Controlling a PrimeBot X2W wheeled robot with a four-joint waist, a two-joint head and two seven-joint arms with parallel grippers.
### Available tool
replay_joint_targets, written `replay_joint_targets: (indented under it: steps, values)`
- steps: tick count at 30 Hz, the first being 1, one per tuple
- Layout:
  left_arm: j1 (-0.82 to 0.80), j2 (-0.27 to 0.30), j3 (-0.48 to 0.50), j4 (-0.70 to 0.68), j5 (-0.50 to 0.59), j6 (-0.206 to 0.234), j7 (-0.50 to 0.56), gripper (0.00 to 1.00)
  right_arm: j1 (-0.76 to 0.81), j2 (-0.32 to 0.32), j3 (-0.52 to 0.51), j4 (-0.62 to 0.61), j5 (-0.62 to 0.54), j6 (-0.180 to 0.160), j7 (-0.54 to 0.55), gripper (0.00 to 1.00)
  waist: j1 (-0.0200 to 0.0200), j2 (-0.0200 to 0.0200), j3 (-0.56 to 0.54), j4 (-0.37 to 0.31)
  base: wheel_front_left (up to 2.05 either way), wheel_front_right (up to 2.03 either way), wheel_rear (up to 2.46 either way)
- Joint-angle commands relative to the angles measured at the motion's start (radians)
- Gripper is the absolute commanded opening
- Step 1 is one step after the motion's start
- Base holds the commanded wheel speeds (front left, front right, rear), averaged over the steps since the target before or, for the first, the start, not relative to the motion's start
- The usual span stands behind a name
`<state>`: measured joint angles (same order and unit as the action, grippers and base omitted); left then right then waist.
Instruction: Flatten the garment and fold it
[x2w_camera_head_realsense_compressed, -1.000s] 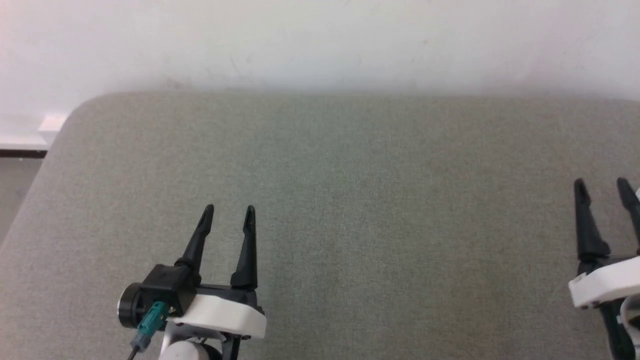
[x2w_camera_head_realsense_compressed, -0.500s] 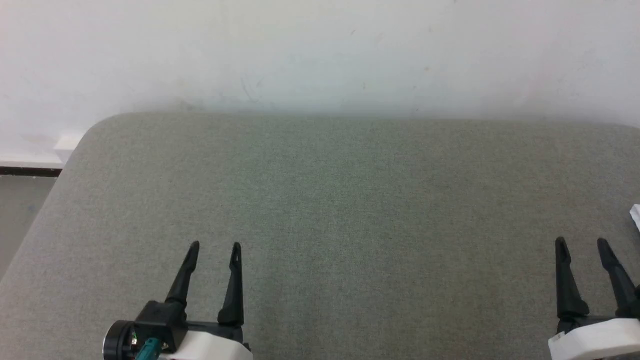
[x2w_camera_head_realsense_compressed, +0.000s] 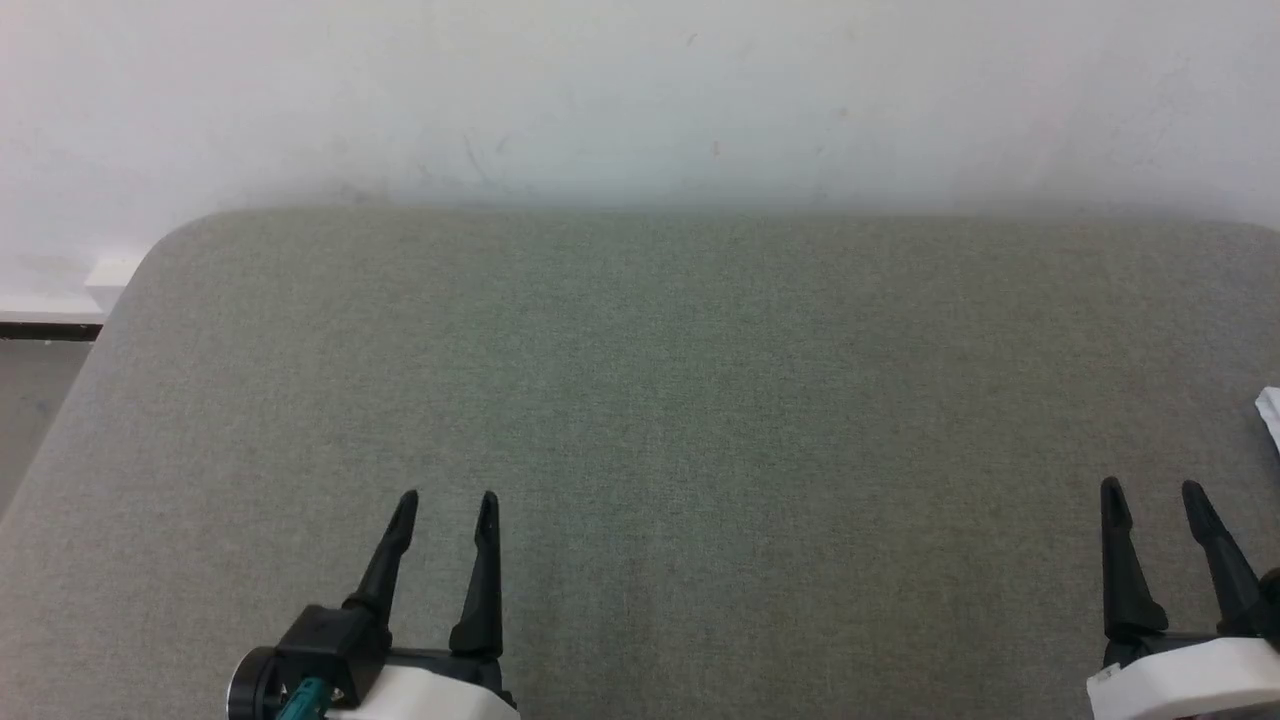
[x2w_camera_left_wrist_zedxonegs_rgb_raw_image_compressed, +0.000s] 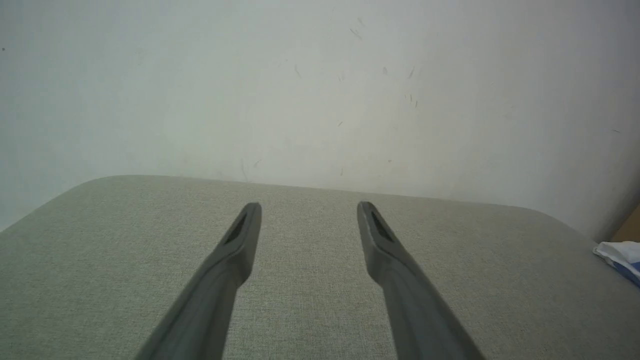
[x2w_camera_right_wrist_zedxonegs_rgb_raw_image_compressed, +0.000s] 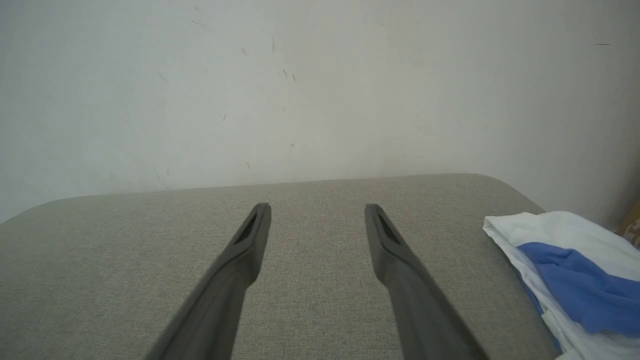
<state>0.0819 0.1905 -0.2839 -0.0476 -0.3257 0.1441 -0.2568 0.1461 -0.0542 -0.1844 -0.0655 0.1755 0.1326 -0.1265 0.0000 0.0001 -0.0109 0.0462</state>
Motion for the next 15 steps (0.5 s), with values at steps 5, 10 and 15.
replay_joint_targets:
  steps: [5,10,15]
  values:
    - [0.007,0.002,0.005,0.006,0.032,0.024,-0.005,1.0,-0.022,0.004,0.004,0.013,-0.005,-0.002,-0.013,1.0,0.0,-0.0001,0.004,0.001,0.0,0.0,0.0]
    - [-0.001,0.002,0.006,0.008,0.036,0.025,0.001,0.0,-0.019,0.0,0.0,0.016,-0.001,0.0,-0.009,0.0,0.0,-0.0001,0.005,0.001,0.0,0.0,0.0]
    - [-0.002,-0.001,0.008,0.009,0.04,0.022,0.005,0.0,-0.02,-0.001,0.001,0.017,-0.004,0.0,-0.007,0.0,0.0001,-0.0001,0.005,0.0,0.0,0.0,0.0]
